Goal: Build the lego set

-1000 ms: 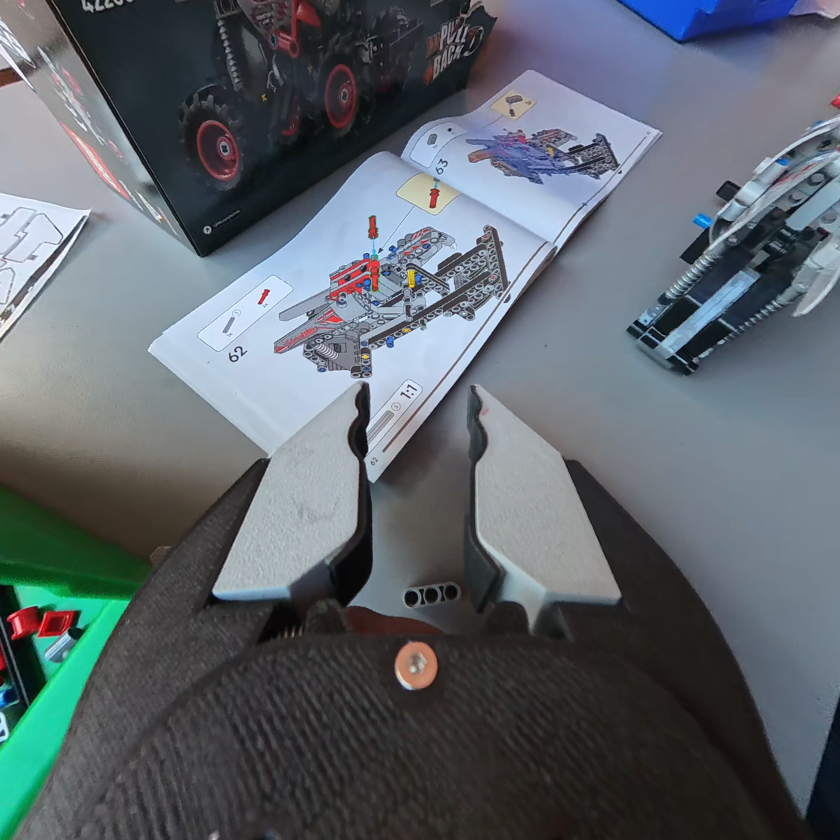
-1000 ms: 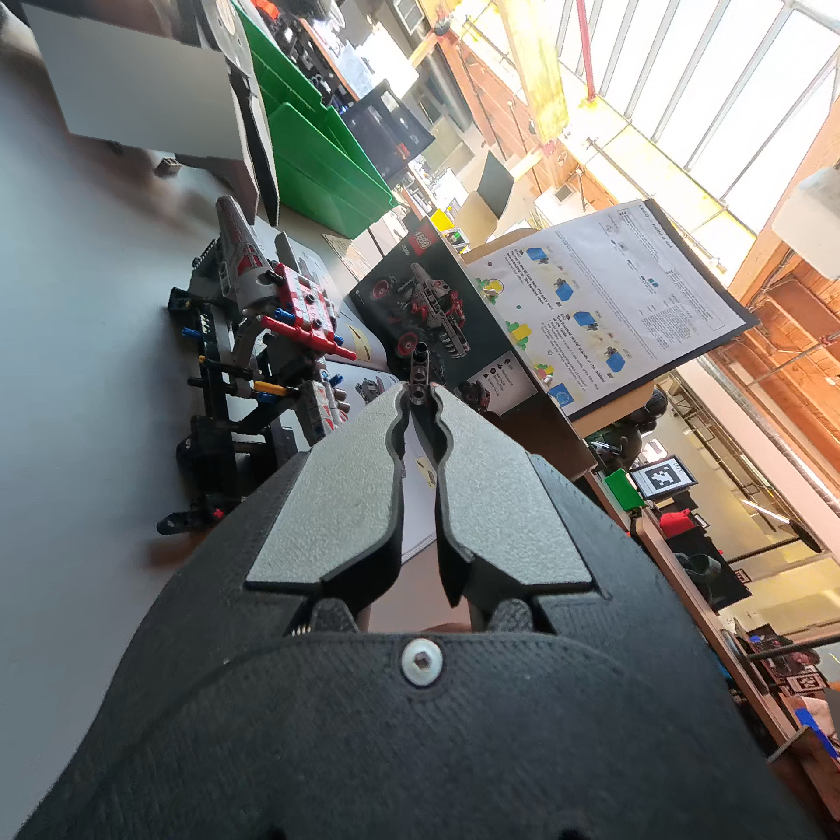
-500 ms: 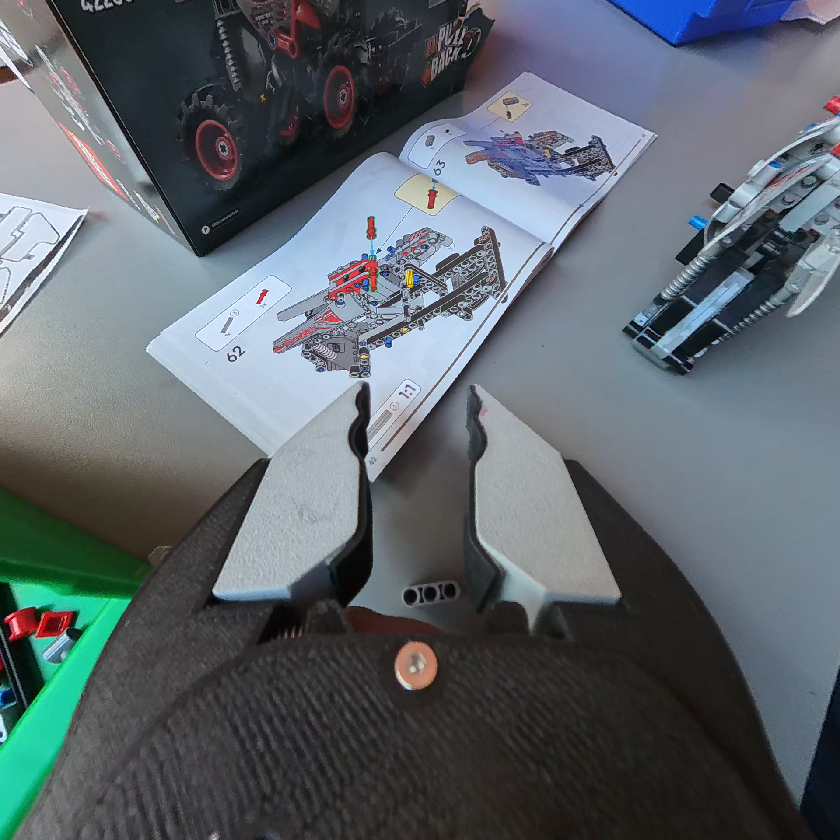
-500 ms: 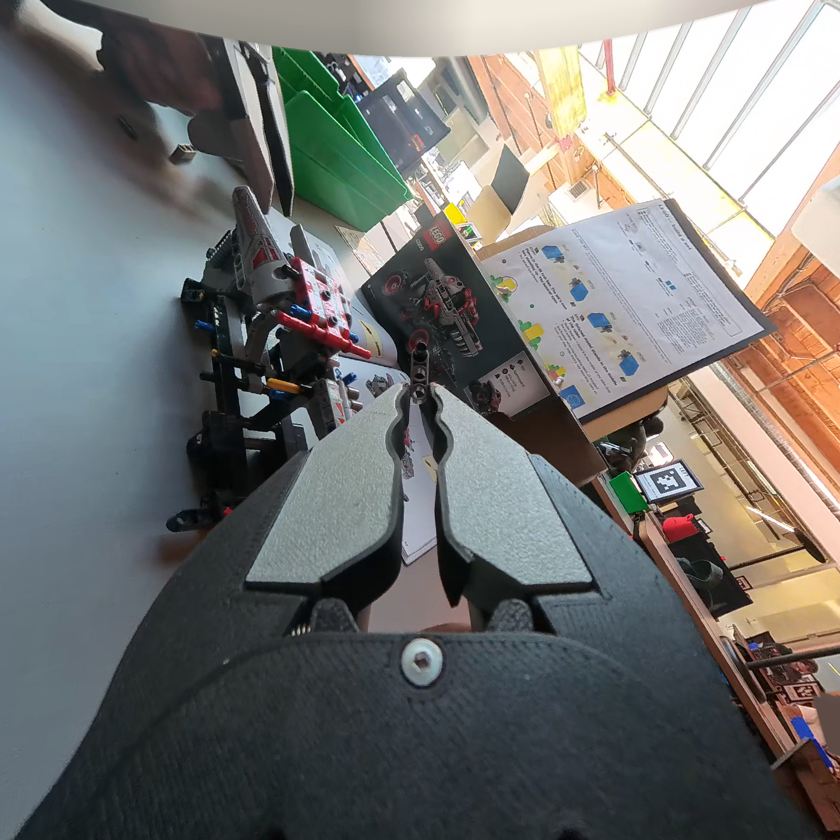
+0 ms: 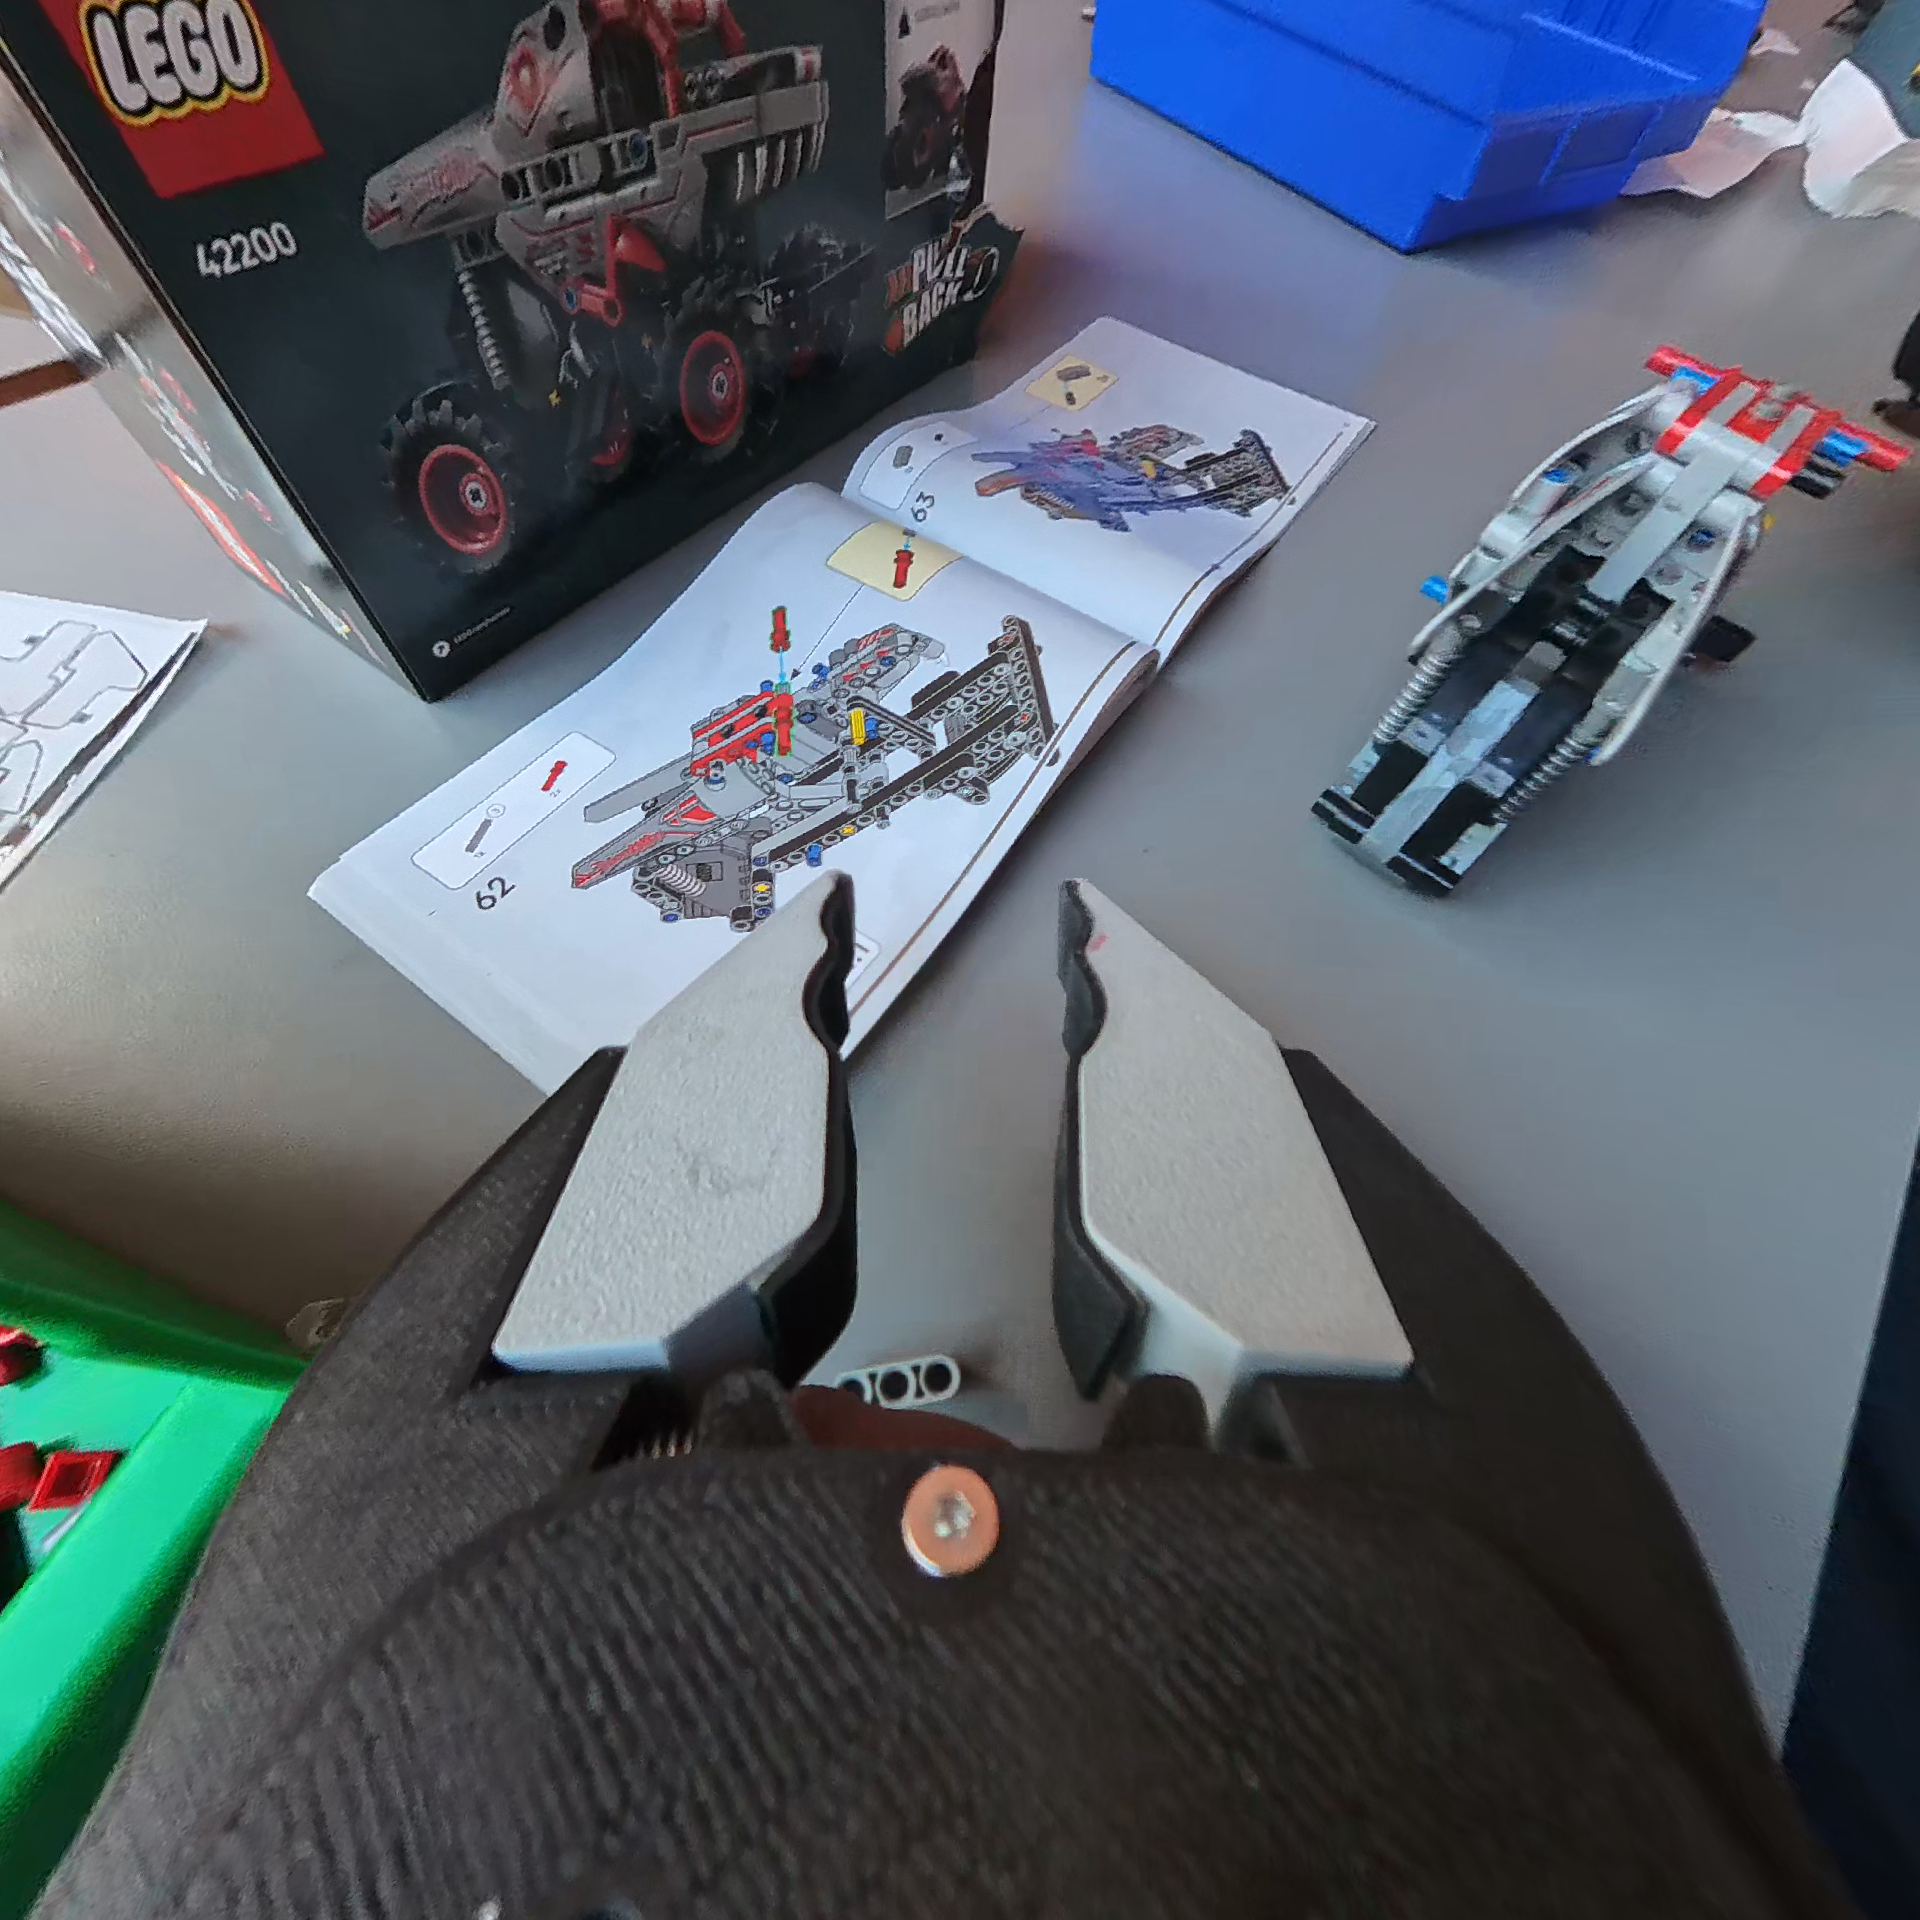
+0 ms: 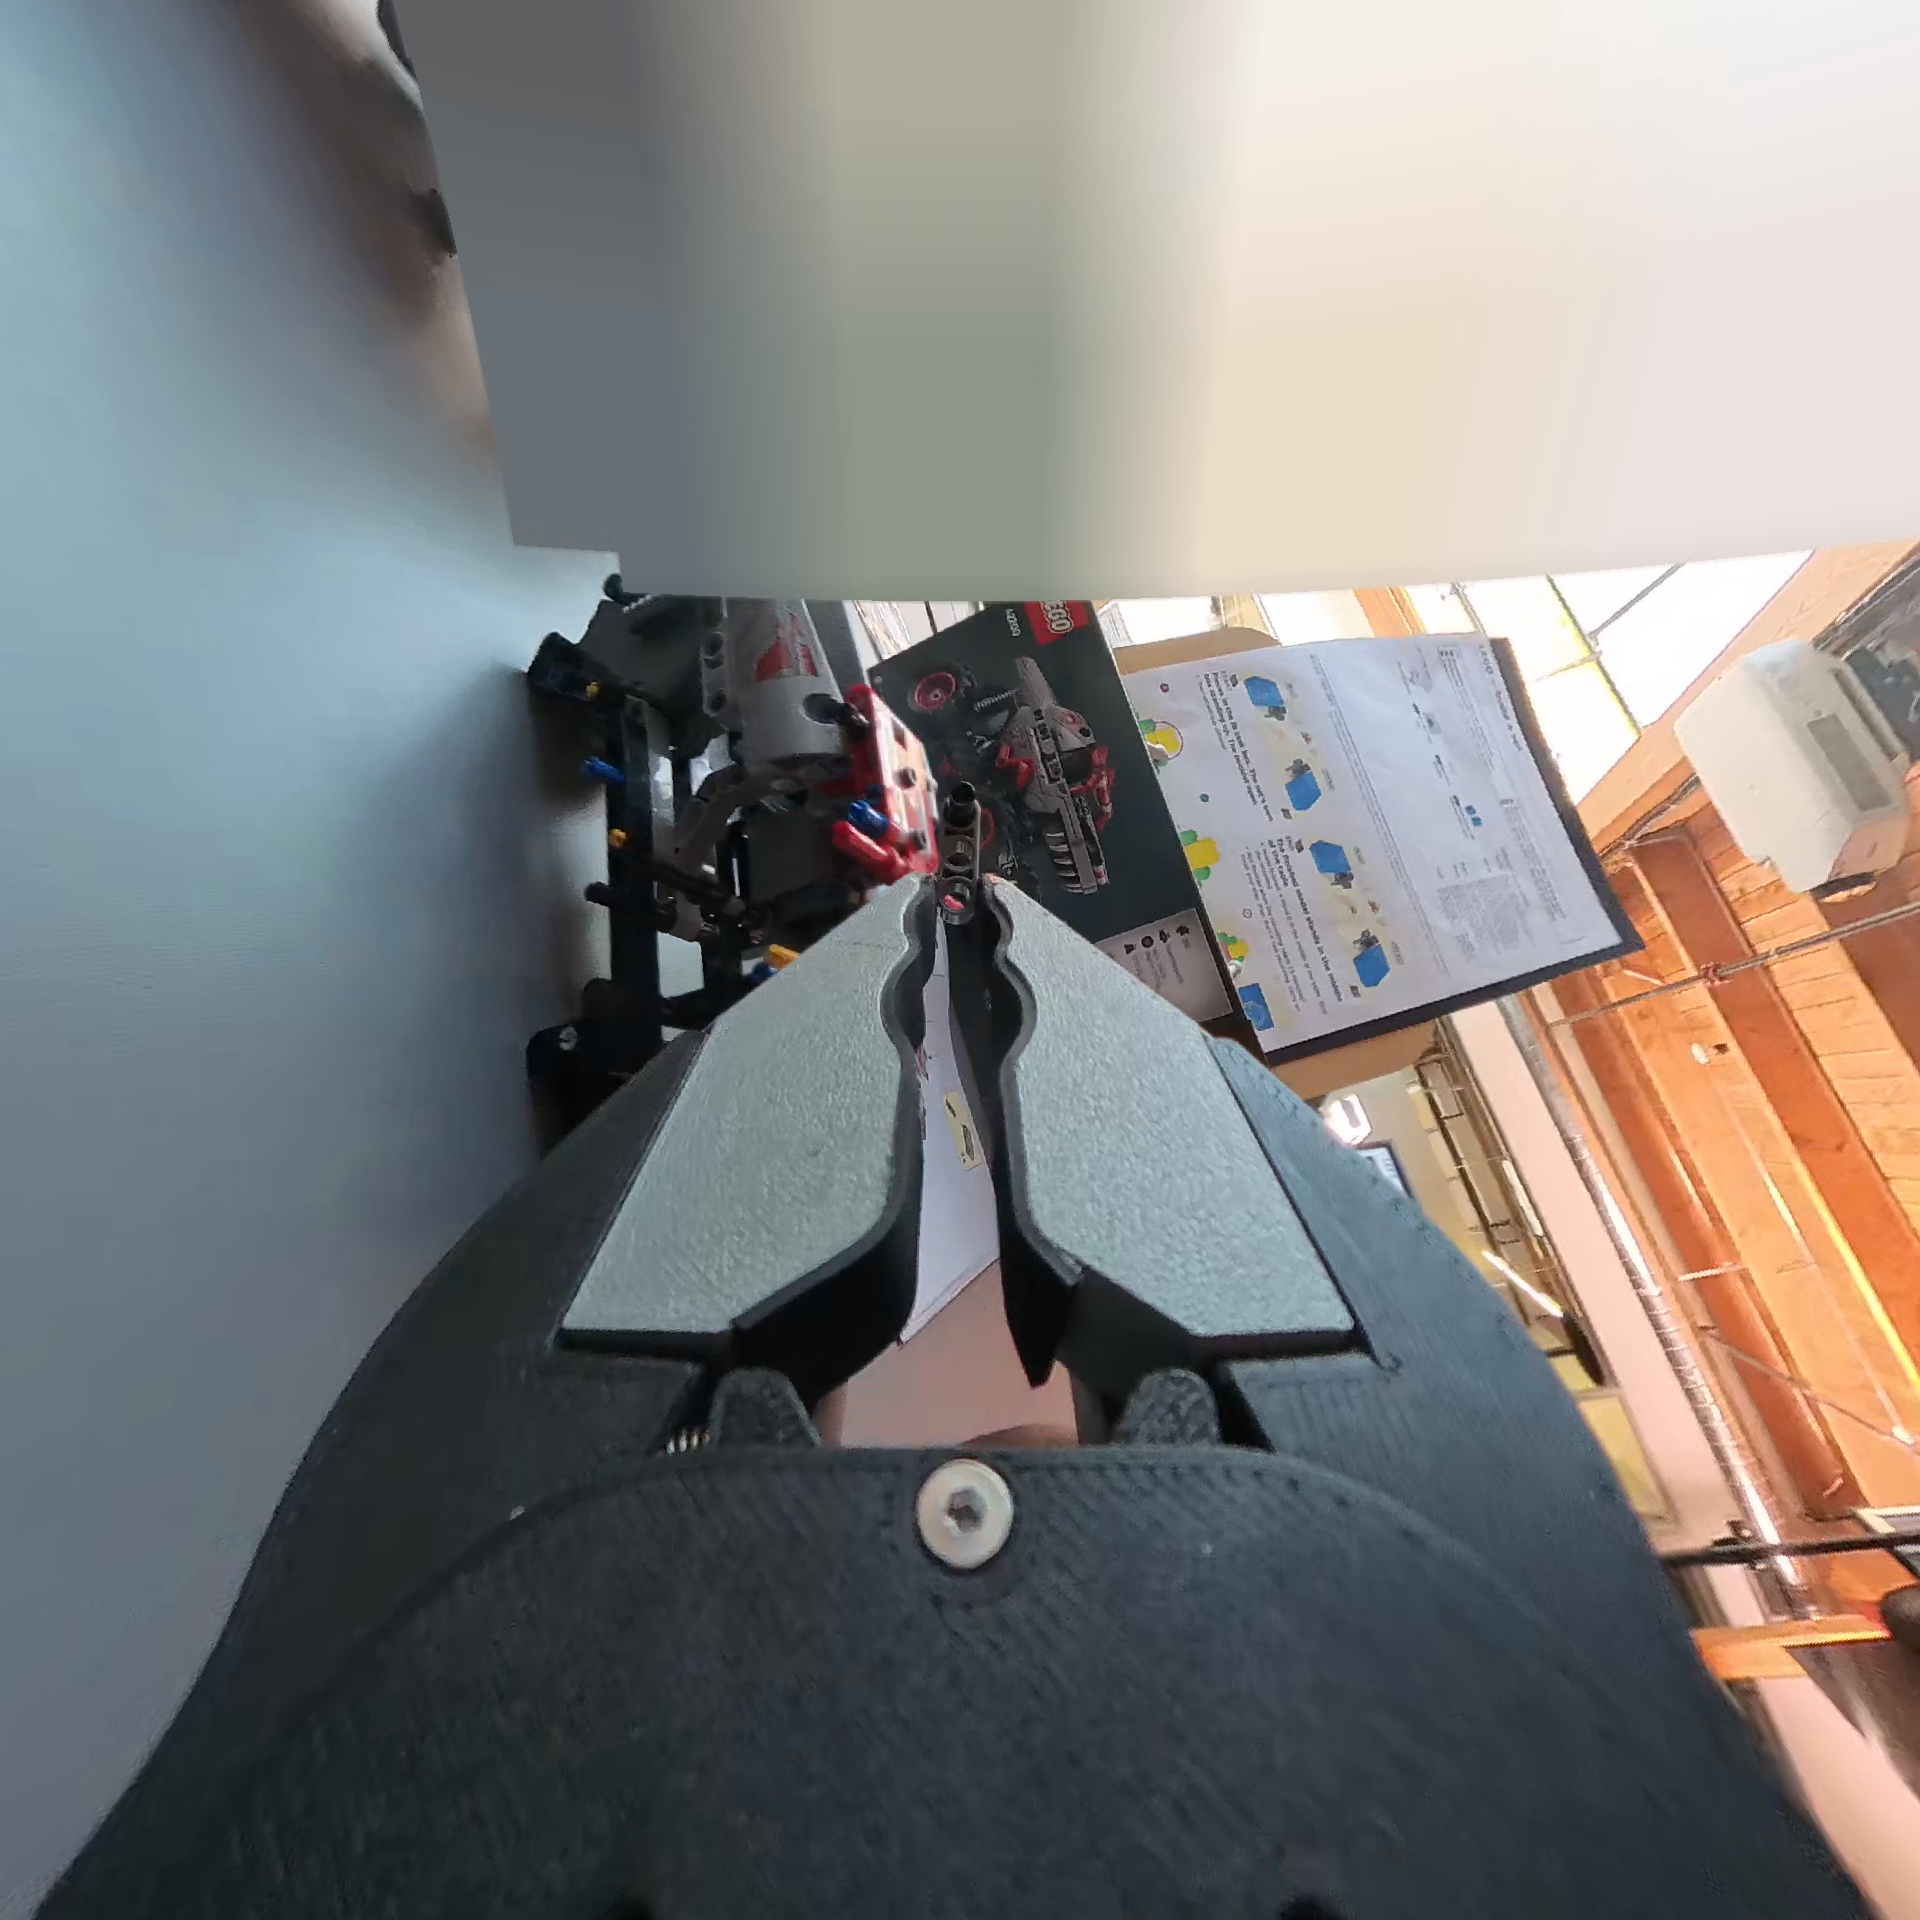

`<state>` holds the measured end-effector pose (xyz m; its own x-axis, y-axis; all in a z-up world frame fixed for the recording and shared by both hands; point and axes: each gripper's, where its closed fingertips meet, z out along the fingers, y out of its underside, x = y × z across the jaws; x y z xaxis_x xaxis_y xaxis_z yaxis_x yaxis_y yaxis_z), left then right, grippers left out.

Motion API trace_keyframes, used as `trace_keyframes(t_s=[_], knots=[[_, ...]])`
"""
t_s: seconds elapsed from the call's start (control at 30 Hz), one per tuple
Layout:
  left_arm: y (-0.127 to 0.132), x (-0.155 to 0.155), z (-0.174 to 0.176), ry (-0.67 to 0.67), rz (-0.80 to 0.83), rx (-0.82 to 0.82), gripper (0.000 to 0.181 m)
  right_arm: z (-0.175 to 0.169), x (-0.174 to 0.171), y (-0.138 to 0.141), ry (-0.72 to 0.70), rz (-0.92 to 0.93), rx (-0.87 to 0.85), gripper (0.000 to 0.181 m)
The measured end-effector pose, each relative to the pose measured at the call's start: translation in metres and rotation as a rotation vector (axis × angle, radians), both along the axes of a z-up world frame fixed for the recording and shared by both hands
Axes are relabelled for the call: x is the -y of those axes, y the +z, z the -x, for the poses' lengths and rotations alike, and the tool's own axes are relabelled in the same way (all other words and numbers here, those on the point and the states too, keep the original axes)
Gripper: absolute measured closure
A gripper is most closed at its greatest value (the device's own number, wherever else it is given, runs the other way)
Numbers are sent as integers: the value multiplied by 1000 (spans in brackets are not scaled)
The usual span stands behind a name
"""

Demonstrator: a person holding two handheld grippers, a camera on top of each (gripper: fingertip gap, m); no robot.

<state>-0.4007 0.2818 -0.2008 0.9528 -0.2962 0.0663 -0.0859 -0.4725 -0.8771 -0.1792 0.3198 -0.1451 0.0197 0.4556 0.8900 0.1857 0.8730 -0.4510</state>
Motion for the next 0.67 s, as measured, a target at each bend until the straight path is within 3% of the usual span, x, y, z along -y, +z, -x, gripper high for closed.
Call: trace_keyframes(t_s=[0.37, 0.67], knots=[[-6, 2, 2, 14, 13, 24, 145, 1, 8, -5, 20, -21, 4, 177], [-9, 1, 2, 20, 30, 7, 146, -5, -4, 6, 52, 145, -43, 176]])
